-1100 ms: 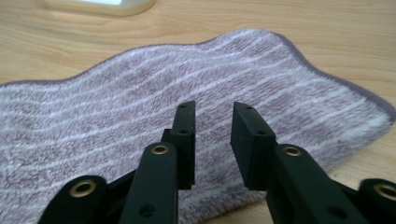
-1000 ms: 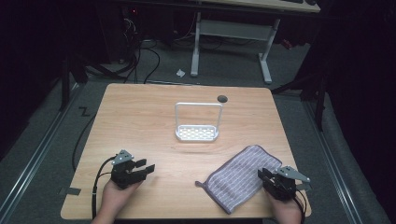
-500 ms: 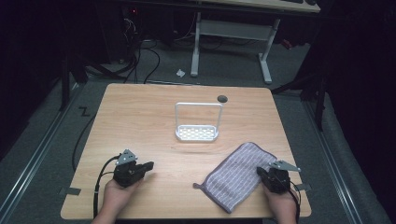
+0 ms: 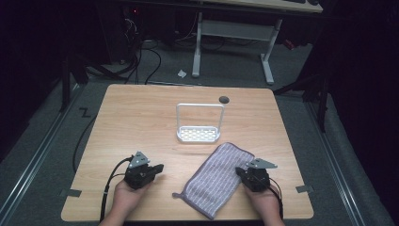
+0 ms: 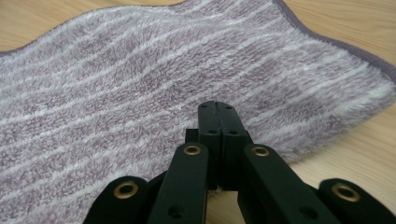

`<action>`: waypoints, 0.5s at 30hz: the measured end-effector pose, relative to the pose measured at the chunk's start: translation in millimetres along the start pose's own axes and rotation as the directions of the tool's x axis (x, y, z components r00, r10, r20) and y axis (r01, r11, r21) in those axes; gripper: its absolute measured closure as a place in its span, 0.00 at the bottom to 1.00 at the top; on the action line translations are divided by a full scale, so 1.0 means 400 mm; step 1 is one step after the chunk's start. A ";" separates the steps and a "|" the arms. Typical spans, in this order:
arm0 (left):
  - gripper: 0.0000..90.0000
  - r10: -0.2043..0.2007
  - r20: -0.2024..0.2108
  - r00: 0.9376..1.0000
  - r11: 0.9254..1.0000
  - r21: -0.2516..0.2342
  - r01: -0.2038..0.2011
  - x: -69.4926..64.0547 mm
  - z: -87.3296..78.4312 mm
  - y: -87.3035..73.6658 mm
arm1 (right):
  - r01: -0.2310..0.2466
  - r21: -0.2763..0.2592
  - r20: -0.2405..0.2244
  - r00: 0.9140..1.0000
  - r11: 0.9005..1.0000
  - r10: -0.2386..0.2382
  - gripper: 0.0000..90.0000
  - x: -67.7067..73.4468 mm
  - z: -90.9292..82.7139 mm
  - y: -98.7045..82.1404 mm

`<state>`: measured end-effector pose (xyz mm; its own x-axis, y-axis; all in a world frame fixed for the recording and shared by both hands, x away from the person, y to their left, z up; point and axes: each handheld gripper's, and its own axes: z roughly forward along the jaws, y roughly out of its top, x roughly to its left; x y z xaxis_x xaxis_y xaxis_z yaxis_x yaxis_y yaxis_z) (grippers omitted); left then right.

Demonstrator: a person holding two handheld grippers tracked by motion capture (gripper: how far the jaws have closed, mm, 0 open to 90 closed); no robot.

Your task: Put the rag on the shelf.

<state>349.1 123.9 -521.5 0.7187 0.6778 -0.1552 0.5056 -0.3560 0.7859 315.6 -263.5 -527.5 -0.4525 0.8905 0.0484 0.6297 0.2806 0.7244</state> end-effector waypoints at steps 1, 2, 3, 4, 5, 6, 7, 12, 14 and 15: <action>1.00 0.015 0.014 1.000 1.000 0.017 -0.016 -0.009 0.015 0.011 | 0.013 0.000 -0.011 1.000 1.000 -0.013 1.00 0.014 0.006 0.004; 1.00 0.027 0.023 0.999 0.999 0.026 -0.027 -0.016 0.025 0.020 | 0.029 -0.003 -0.019 0.999 1.000 -0.030 1.00 0.024 0.011 0.007; 1.00 0.045 0.035 0.998 0.999 0.028 -0.046 -0.031 0.041 0.036 | 0.039 -0.004 -0.026 0.999 0.999 -0.039 1.00 0.032 0.015 0.009; 1.00 0.064 0.042 0.997 0.997 0.030 -0.065 -0.041 0.050 0.047 | 0.046 -0.003 -0.041 0.998 0.999 -0.046 1.00 0.046 0.020 0.013; 1.00 0.085 0.058 0.995 0.996 0.032 -0.087 -0.058 0.066 0.062 | 0.052 -0.003 -0.051 0.997 0.999 -0.052 1.00 0.054 0.024 0.016; 1.00 0.090 0.070 0.994 0.995 0.033 -0.092 -0.067 0.076 0.070 | 0.059 -0.001 -0.064 0.996 0.998 -0.059 1.00 0.067 0.029 0.020; 1.00 0.094 0.083 0.992 0.995 0.035 -0.097 -0.078 0.088 0.077 | 0.068 -0.002 -0.070 0.995 0.998 -0.068 1.00 0.075 0.032 0.022; 1.00 0.094 0.124 0.988 0.992 0.069 -0.103 -0.108 0.122 0.073 | 0.106 -0.008 -0.106 0.989 0.994 -0.106 1.00 0.122 0.049 0.031; 1.00 0.105 0.117 0.988 0.989 0.087 -0.116 -0.110 0.123 0.067 | 0.112 -0.009 -0.111 0.987 0.994 -0.112 1.00 0.129 0.052 0.034; 1.00 0.101 0.121 0.987 0.989 0.098 -0.113 -0.109 0.116 0.058 | 0.133 -0.013 -0.121 0.984 0.991 -0.134 1.00 0.141 0.063 0.042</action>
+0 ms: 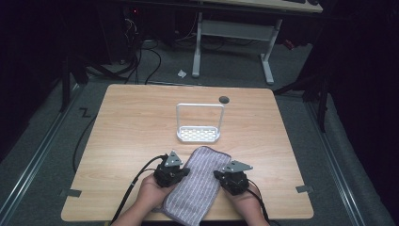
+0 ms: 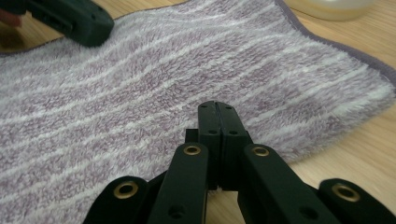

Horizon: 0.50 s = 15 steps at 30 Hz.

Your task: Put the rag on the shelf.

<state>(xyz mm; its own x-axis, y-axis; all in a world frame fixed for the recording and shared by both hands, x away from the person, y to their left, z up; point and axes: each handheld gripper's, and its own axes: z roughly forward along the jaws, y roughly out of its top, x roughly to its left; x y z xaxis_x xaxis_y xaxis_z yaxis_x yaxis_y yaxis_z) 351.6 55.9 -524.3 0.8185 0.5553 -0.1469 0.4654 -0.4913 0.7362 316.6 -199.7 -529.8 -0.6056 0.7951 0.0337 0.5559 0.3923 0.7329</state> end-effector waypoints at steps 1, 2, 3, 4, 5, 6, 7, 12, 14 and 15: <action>1.00 -0.007 0.007 1.000 1.000 0.005 0.007 -0.003 -0.005 -0.006 | 0.001 0.002 -0.004 1.000 1.000 -0.001 1.00 0.002 0.004 0.004; 1.00 -0.007 0.021 1.000 1.000 0.015 0.007 -0.012 -0.011 -0.016 | 0.007 0.001 -0.006 1.000 1.000 -0.007 1.00 0.002 0.010 0.010; 1.00 -0.007 0.021 1.000 1.000 0.015 0.007 -0.012 -0.011 -0.016 | 0.010 0.000 -0.006 1.000 1.000 -0.010 1.00 0.003 0.018 0.016; 1.00 0.011 0.040 0.999 1.000 0.020 -0.012 -0.035 -0.018 -0.034 | 0.010 -0.001 -0.008 1.000 1.000 -0.010 1.00 0.003 0.024 0.021; 1.00 0.018 0.051 0.999 1.000 0.018 -0.019 -0.047 -0.023 -0.043 | 0.008 -0.005 -0.007 1.000 1.000 -0.008 1.00 0.002 0.030 0.026; 1.00 0.018 0.051 0.999 1.000 0.018 -0.019 -0.047 -0.023 -0.043 | 0.008 -0.005 -0.007 1.000 1.000 -0.008 1.00 0.002 0.030 0.026; 1.00 0.013 0.080 0.997 1.000 0.017 -0.014 -0.068 -0.031 -0.056 | -0.001 -0.009 -0.004 1.000 1.000 0.001 1.00 0.001 0.035 0.033; 1.00 0.040 0.107 0.994 0.999 0.019 -0.042 -0.111 -0.036 -0.071 | 0.032 -0.002 0.000 0.999 0.999 -0.032 0.98 0.016 0.025 0.034; 1.00 0.044 0.130 0.991 0.999 0.026 -0.048 -0.121 -0.038 -0.074 | 0.038 0.004 -0.011 0.999 0.999 -0.038 0.98 0.025 0.018 0.020; 1.00 0.044 0.130 0.991 0.999 0.026 -0.048 -0.121 -0.038 -0.074 | 0.038 0.004 -0.011 0.999 0.999 -0.038 0.98 0.025 0.018 0.020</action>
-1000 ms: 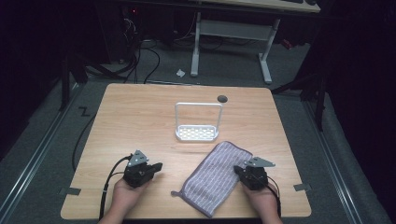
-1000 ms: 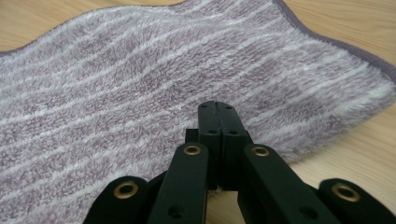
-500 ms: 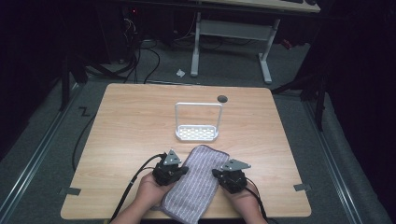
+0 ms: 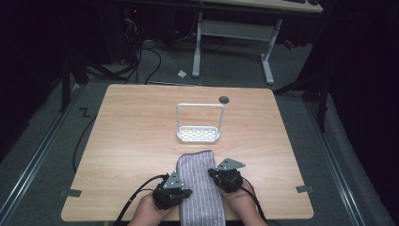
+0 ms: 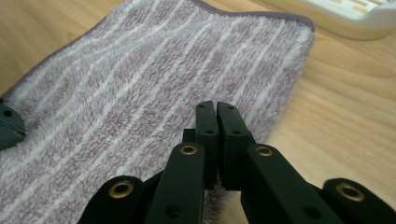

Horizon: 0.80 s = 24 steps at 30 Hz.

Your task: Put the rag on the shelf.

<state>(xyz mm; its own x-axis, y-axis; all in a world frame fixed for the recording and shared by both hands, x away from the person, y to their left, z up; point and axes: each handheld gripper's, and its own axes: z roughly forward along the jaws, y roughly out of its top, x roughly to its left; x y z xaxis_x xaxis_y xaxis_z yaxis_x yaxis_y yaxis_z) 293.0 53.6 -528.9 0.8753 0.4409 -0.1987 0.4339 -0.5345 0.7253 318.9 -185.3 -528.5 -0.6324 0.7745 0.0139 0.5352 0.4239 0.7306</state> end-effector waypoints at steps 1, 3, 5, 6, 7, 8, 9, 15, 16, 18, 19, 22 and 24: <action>1.00 0.000 0.012 1.000 1.000 0.001 0.000 -0.005 -0.001 -0.002 | 0.004 0.002 -0.005 1.000 1.000 -0.004 0.98 0.003 -0.005 -0.004; 0.96 -0.007 0.041 0.999 1.000 -0.006 0.007 -0.006 -0.009 -0.006 | 0.011 0.013 -0.024 1.000 1.000 -0.010 0.97 0.017 -0.026 -0.020; 0.94 -0.012 0.033 0.999 1.000 -0.014 0.012 -0.002 -0.015 -0.006 | 0.012 0.015 -0.034 0.999 1.000 -0.012 0.97 0.019 -0.033 -0.026; 0.91 -0.024 0.006 1.000 0.999 -0.034 0.024 0.014 -0.030 -0.005 | 0.009 0.019 -0.042 0.999 1.000 -0.008 0.96 0.020 -0.044 -0.034; 0.89 -0.024 0.006 1.000 0.999 -0.034 0.024 0.014 -0.030 -0.005 | 0.009 0.019 -0.042 0.999 1.000 -0.008 0.96 0.020 -0.044 -0.034; 0.87 -0.050 -0.006 0.999 0.997 -0.061 0.050 0.031 -0.043 -0.003 | 0.000 0.023 -0.053 0.999 1.000 0.001 0.95 0.020 -0.051 -0.039; 0.83 -0.097 -0.041 0.994 0.990 -0.111 0.092 0.059 -0.059 0.005 | -0.002 0.021 -0.052 0.999 1.000 0.003 0.94 0.020 -0.054 -0.038; 0.65 -0.204 -0.197 0.959 0.966 -0.200 0.164 0.142 -0.029 0.051 | -0.011 -0.031 -0.049 0.999 0.999 0.009 0.90 0.010 -0.063 -0.030; 0.64 -0.207 -0.209 0.956 0.967 -0.193 0.168 0.149 -0.017 0.060 | -0.013 -0.032 -0.049 0.999 0.999 0.012 0.90 0.010 -0.064 -0.029; 0.63 -0.200 -0.217 0.955 0.971 -0.172 0.164 0.154 0.008 0.074 | -0.017 -0.041 -0.053 0.999 0.999 0.015 0.89 0.007 -0.065 -0.028; 0.63 -0.195 -0.230 0.954 0.974 -0.163 0.159 0.153 0.019 0.078 | -0.018 -0.042 -0.052 0.999 0.999 0.016 0.89 0.006 -0.066 -0.028; 0.63 -0.198 -0.241 0.950 0.975 -0.147 0.166 0.151 0.038 0.078 | -0.017 -0.046 -0.052 0.999 0.999 0.014 0.88 0.004 -0.067 -0.028; 0.65 -0.195 -0.259 0.946 0.977 -0.135 0.164 0.149 0.053 0.070 | -0.022 -0.052 -0.050 0.999 0.998 0.019 0.88 -0.002 -0.070 -0.027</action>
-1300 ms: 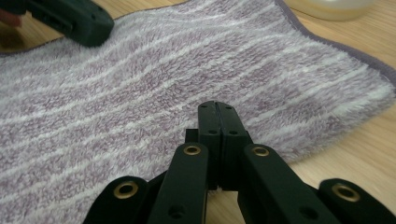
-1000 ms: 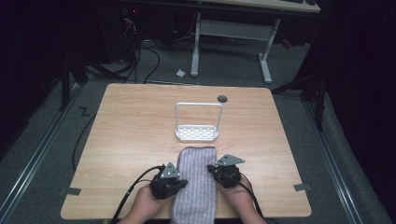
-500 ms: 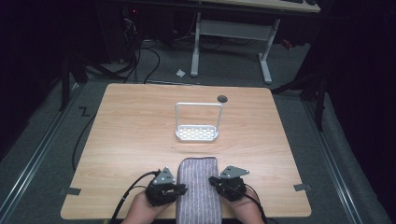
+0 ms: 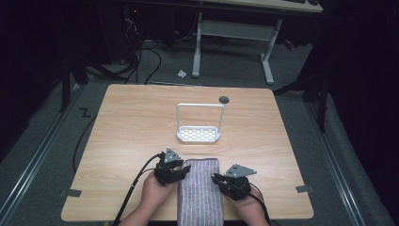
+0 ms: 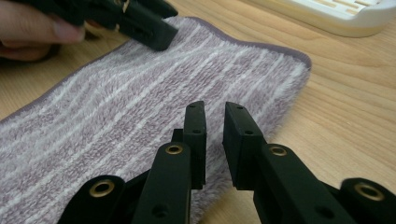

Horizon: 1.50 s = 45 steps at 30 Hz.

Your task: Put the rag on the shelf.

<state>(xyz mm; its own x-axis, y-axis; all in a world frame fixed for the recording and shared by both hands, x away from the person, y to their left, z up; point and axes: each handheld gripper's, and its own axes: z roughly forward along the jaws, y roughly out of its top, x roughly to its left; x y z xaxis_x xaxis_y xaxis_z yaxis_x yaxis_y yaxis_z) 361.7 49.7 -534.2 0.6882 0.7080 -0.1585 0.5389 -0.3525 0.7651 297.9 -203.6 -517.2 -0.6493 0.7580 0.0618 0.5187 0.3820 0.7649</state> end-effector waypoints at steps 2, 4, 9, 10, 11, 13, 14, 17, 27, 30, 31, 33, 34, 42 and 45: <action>0.66 -0.014 -0.007 1.000 1.000 -0.007 0.014 -0.003 0.002 0.000 | -0.003 -0.002 0.001 1.000 1.000 0.003 0.88 -0.003 0.000 0.000; 0.68 -0.019 -0.012 1.000 1.000 -0.009 0.019 -0.003 0.004 0.000 | -0.007 -0.004 0.003 1.000 1.000 0.007 0.87 -0.005 0.001 0.001; 0.83 -0.063 0.020 0.998 0.998 -0.006 0.063 0.010 0.004 0.000 | -0.028 -0.025 0.014 1.000 0.999 0.028 0.84 -0.006 -0.002 0.005; 0.85 -0.063 0.020 0.998 0.998 -0.006 0.063 0.010 0.004 0.000 | -0.031 -0.034 0.021 0.999 0.999 0.032 0.82 -0.006 -0.003 0.008; 0.85 -0.065 0.020 0.998 0.998 -0.007 0.065 0.011 0.004 0.000 | -0.031 -0.034 0.021 0.999 0.999 0.032 0.82 -0.006 -0.003 0.008; 0.87 -0.073 0.024 0.997 0.997 -0.009 0.074 0.013 0.005 0.000 | -0.065 -0.064 0.043 0.997 0.996 0.068 0.74 -0.010 -0.001 0.020; 0.87 -0.073 0.024 0.997 0.997 -0.009 0.074 0.013 0.005 0.000 | -0.065 -0.064 0.043 0.997 0.996 0.068 0.74 -0.010 -0.001 0.020; 0.87 -0.073 0.025 0.997 0.997 -0.008 0.073 0.013 0.004 -0.001 | -0.102 -0.058 0.109 0.988 0.993 0.108 0.63 -0.038 0.028 0.056; 0.87 -0.089 0.040 0.995 0.996 -0.007 0.089 0.017 0.001 -0.003 | -0.178 0.030 0.130 0.976 0.984 0.173 0.68 -0.069 0.104 0.064; 0.87 -0.089 0.040 0.995 0.996 -0.007 0.089 0.017 0.001 -0.004 | -0.173 0.027 0.145 0.975 0.985 0.167 0.71 -0.060 0.108 0.055; 0.87 -0.089 0.040 0.995 0.996 -0.007 0.089 0.017 0.001 -0.004 | -0.173 0.027 0.145 0.975 0.985 0.167 0.71 -0.060 0.108 0.055; 0.88 -0.082 0.035 0.996 0.997 -0.011 0.083 0.015 -0.001 -0.004 | -0.158 0.026 0.154 0.976 0.987 0.153 0.77 -0.050 0.107 0.051; 0.88 -0.078 0.032 0.996 0.997 -0.015 0.079 0.013 -0.001 -0.004 | -0.144 0.026 0.156 0.978 0.989 0.138 0.79 -0.047 0.106 0.050; 0.89 -0.071 0.033 0.997 0.997 -0.031 0.072 0.011 -0.006 -0.007 | -0.119 0.023 0.138 0.984 0.993 0.115 0.91 -0.028 0.103 0.042; 0.89 -0.072 0.036 0.997 0.996 -0.042 0.073 0.011 -0.010 -0.009 | -0.112 0.017 0.143 0.984 0.994 0.109 0.92 -0.026 0.103 0.042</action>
<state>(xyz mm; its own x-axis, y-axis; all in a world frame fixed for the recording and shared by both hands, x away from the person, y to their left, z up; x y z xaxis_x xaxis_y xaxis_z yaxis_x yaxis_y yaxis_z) 361.0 56.6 -535.4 0.6647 0.7090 -0.2356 0.5669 -0.2733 0.7771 336.3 -183.1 -531.5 -0.5031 0.8626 0.0524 0.5976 0.3035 0.7421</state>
